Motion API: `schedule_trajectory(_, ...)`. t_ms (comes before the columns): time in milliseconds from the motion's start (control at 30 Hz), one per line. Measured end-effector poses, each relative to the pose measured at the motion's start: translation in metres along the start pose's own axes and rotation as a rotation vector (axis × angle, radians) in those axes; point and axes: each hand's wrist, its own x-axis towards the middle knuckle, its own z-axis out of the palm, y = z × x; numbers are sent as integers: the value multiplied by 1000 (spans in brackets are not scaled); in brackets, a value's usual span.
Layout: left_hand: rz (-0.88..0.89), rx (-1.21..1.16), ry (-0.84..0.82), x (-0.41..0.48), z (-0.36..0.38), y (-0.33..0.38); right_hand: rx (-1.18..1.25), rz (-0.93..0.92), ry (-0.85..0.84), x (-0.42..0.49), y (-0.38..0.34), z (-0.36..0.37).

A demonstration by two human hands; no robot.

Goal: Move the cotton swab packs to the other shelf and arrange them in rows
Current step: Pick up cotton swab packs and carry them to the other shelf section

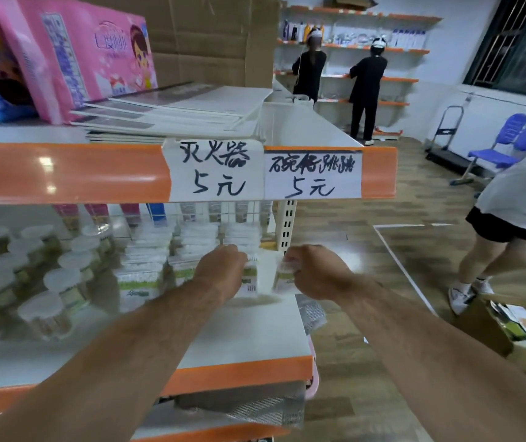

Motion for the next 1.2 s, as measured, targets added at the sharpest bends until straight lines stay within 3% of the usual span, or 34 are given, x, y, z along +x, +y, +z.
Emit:
schedule_trajectory(400,21,-61,26,-2,1,-6,-9,40,-22,-10,-14,-2)
schedule_trajectory(567,45,-162,115,-13,-3,-24,17,60,-41,-1,-33,3)
schedule_trajectory(767,-41,-256,163,-35,-32,-59,-49,-1,-102,20,-66,25)
schedule_trajectory(1000,-60,-156,126,-62,-33,-118,-244,-34,-124,40,-83,45)
schedule_trajectory(1200,-96,-149,112,-77,-38,-138,-190,12,-109,45,-86,53)
